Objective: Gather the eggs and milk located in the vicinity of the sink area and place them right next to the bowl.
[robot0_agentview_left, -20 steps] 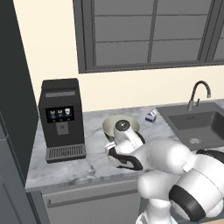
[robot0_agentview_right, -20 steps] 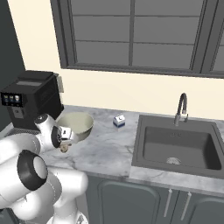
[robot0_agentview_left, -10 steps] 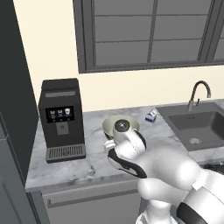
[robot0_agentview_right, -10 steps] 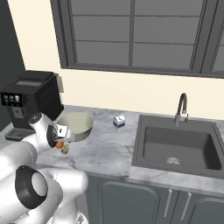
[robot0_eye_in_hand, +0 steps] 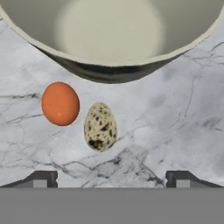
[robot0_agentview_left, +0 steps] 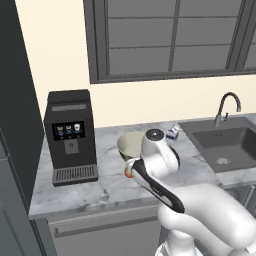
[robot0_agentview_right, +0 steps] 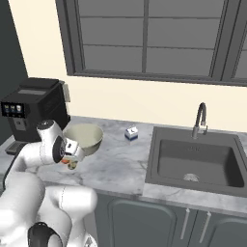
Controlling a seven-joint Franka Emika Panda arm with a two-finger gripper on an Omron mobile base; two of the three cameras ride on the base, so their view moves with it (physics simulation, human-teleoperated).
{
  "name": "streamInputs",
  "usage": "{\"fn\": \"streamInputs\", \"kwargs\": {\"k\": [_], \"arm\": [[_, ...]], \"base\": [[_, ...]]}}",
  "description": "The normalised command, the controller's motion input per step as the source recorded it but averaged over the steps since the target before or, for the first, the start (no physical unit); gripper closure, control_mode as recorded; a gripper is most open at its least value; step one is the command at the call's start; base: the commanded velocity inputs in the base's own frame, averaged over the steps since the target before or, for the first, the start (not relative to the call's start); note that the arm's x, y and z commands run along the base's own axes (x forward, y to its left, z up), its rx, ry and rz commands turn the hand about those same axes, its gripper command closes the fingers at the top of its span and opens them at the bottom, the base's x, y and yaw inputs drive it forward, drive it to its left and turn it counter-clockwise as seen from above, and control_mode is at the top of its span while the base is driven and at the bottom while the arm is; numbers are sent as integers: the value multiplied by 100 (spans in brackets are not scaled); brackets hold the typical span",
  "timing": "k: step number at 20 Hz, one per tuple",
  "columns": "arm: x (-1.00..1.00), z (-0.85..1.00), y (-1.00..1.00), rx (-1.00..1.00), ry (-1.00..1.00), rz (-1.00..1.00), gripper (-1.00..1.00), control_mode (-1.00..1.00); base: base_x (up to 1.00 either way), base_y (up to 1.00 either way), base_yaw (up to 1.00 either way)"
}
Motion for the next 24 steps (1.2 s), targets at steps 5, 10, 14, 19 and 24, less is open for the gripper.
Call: {"fn": "streamInputs", "kwargs": {"k": [5, 10, 14, 19, 24], "arm": [[-14, 21, -59, 9, -7, -12, -100, -100], [0, 8, -56, 1, -19, -14, -100, -100], [1, 6, -56, 2, -15, -15, -100, -100], [7, 21, -63, 8, -1, -11, -100, -100], [28, 38, -55, 13, 0, -4, -100, -100]], "base": [[0, 0, 0], [0, 0, 0], [0, 0, 0], [0, 0, 0], [0, 0, 0]]}}
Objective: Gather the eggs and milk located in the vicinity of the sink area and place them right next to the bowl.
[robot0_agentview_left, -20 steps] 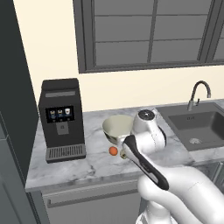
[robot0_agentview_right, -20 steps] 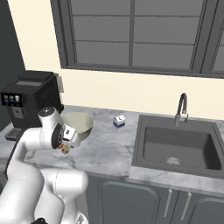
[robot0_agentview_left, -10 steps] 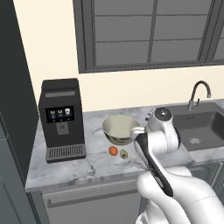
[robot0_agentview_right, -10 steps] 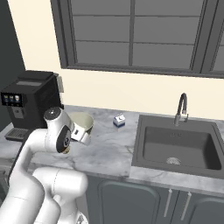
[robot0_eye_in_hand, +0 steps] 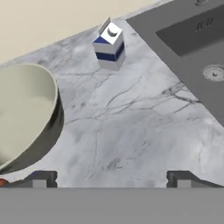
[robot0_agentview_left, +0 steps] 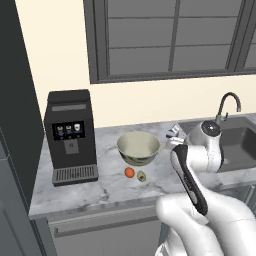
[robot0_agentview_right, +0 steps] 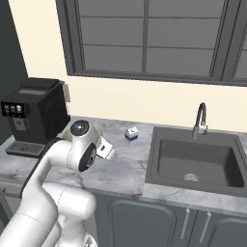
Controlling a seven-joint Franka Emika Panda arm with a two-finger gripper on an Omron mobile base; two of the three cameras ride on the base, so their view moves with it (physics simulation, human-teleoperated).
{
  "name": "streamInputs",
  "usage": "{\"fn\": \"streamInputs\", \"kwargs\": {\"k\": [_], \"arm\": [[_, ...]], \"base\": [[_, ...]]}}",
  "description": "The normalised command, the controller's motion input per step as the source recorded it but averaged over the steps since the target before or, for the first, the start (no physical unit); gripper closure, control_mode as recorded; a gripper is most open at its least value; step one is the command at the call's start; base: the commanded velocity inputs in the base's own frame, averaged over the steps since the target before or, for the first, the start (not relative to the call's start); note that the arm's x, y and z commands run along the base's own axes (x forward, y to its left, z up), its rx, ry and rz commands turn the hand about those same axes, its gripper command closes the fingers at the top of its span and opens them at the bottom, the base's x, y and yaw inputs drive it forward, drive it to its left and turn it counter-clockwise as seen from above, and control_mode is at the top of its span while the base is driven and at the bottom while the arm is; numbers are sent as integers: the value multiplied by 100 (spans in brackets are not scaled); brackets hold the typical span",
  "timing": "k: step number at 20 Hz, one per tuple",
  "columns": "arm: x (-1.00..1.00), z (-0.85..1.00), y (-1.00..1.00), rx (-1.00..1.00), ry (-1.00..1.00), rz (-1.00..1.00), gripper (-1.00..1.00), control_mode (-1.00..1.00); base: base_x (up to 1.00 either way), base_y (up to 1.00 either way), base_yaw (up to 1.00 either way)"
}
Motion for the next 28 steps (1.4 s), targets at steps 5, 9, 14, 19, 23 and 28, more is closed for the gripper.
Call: {"fn": "streamInputs", "kwargs": {"k": [5, 9, 14, 19, 23, 28], "arm": [[45, 45, -29, 9, 0, 0, -100, -100], [49, 51, -18, 5, 0, 0, -100, -100], [47, 38, -12, 2, 0, 0, -100, -100], [39, 1, -16, 0, 0, -1, -100, -100], [36, 0, -18, 0, 0, -3, -100, -100], [36, -3, -13, 0, 2, -2, -100, -100]], "base": [[0, 0, 0], [0, 0, 0], [0, 0, 0], [0, 0, 0], [0, 0, 0], [0, 0, 0]]}}
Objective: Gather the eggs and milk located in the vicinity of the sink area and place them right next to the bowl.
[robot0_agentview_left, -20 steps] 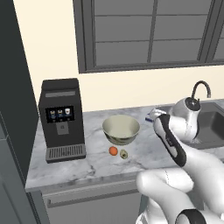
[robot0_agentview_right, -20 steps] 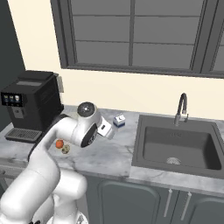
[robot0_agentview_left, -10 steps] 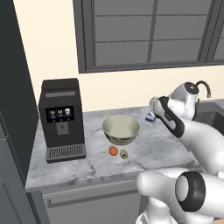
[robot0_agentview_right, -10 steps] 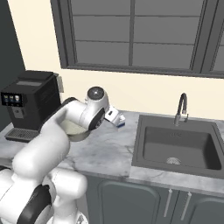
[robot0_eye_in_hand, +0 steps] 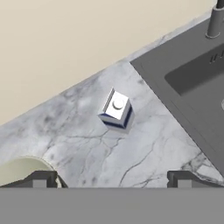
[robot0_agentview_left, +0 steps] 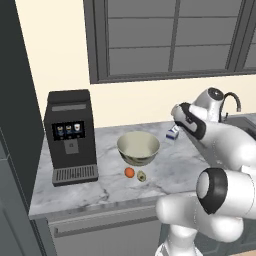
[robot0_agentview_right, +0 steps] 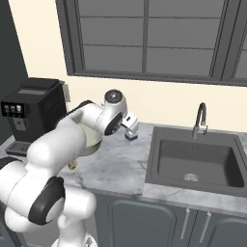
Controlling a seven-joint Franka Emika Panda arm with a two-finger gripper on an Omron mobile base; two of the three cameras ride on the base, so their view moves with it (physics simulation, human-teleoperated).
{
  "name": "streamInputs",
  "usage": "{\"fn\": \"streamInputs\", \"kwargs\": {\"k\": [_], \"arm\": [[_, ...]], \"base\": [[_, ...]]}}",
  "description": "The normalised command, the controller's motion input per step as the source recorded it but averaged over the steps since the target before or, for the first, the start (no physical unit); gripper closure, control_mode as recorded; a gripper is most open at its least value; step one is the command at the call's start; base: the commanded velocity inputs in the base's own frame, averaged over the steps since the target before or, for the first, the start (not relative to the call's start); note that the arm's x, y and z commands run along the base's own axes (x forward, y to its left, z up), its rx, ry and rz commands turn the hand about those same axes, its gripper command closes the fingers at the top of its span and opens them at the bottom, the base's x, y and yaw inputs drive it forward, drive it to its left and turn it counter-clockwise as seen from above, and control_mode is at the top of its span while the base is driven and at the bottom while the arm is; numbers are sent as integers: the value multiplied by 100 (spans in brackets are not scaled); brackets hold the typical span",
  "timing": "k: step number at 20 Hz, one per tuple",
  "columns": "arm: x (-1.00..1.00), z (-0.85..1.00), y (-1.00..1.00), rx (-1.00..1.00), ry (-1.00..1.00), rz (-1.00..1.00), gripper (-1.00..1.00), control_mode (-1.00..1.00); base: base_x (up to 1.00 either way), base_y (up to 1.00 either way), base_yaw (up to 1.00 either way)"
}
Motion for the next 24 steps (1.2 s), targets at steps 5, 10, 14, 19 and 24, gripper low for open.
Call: {"fn": "streamInputs", "kwargs": {"k": [5, 10, 14, 19, 24], "arm": [[31, -12, -9, 0, 6, -2, -100, -100], [24, -19, -9, 0, 11, -1, -100, -100], [21, -15, -6, 0, 10, -2, -100, -100], [27, -13, -5, 0, 10, -2, -100, -100], [28, -18, 0, 0, 10, -2, -100, -100]], "base": [[0, 0, 0], [0, 0, 0], [0, 0, 0], [0, 0, 0], [0, 0, 0]]}}
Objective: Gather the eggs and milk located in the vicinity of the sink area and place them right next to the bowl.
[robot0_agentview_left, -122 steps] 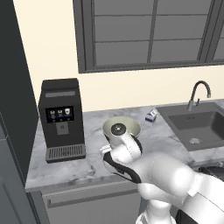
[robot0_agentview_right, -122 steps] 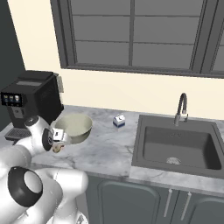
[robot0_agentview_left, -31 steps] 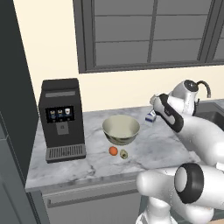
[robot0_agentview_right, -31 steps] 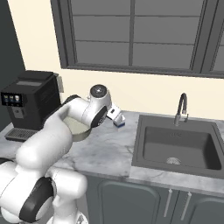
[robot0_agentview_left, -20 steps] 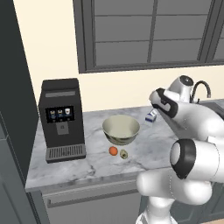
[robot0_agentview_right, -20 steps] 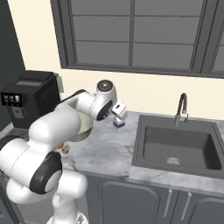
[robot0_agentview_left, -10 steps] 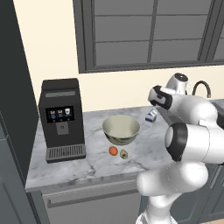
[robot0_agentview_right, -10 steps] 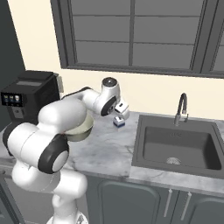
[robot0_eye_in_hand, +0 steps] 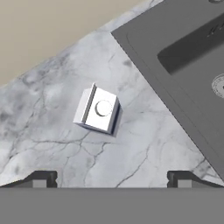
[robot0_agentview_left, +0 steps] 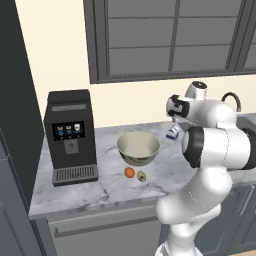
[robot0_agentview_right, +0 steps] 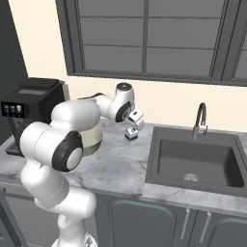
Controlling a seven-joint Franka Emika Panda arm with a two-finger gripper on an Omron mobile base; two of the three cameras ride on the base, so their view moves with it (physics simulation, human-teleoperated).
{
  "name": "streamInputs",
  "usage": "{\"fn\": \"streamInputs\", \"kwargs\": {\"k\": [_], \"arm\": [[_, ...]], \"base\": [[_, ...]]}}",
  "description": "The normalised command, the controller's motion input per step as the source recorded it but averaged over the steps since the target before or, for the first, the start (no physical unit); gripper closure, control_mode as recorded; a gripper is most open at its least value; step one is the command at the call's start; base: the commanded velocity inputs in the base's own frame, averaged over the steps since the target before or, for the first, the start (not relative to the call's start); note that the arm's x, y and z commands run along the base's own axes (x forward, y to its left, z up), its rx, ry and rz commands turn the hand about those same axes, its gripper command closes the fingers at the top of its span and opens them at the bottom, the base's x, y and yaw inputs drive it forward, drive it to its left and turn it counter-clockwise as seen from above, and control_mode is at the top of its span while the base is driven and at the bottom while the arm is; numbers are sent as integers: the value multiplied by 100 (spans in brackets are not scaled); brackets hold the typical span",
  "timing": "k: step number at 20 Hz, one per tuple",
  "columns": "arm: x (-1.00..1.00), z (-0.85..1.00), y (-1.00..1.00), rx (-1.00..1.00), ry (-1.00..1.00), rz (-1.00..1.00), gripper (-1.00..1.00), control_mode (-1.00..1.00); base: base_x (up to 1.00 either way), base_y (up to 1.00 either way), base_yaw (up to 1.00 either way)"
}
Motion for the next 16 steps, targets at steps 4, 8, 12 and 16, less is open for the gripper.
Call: {"fn": "streamInputs", "kwargs": {"k": [4, 8, 12, 16], "arm": [[27, -24, 0, 0, 6, -2, -100, -100], [25, -22, 0, 0, 1, -2, -100, -100], [21, -23, -2, 0, 1, -1, -100, -100], [19, -23, 0, 0, 1, -1, -100, -100]], "base": [[0, 0, 0], [0, 0, 0], [0, 0, 0], [0, 0, 0]]}}
